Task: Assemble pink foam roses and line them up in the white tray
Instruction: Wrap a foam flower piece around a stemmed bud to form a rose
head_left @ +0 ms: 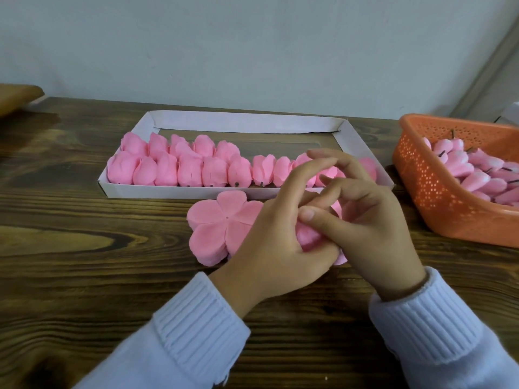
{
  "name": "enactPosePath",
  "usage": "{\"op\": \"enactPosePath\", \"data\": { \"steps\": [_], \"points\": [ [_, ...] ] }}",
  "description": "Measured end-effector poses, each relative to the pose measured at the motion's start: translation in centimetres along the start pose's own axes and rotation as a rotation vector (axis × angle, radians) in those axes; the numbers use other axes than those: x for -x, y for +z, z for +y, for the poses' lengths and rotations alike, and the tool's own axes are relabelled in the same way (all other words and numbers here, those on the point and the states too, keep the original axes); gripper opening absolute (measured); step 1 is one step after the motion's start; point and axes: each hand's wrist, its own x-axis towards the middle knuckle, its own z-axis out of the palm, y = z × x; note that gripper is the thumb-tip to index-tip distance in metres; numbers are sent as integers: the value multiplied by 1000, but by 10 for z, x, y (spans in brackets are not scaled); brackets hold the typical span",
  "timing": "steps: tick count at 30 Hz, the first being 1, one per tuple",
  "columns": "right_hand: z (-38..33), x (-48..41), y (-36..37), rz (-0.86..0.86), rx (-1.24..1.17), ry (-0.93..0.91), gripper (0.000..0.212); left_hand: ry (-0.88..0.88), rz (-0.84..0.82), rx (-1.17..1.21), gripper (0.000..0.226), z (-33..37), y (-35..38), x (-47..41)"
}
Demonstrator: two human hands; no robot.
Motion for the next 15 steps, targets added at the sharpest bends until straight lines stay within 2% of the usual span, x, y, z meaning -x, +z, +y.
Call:
{"op": "enactPosePath", "data": {
  "steps": [3, 9, 15],
  "points": [
    [1, 0, 0, 4, 25, 17, 8, -72, -43, 62, 70, -3, -1, 0],
    [2, -1, -1, 17, 4, 83, 14, -159, -2, 0, 68, 0, -2, -3],
    [2, 0, 0, 127, -126, 122, 19, -210, -7, -36, 71, 1, -4, -3]
  ]
}}
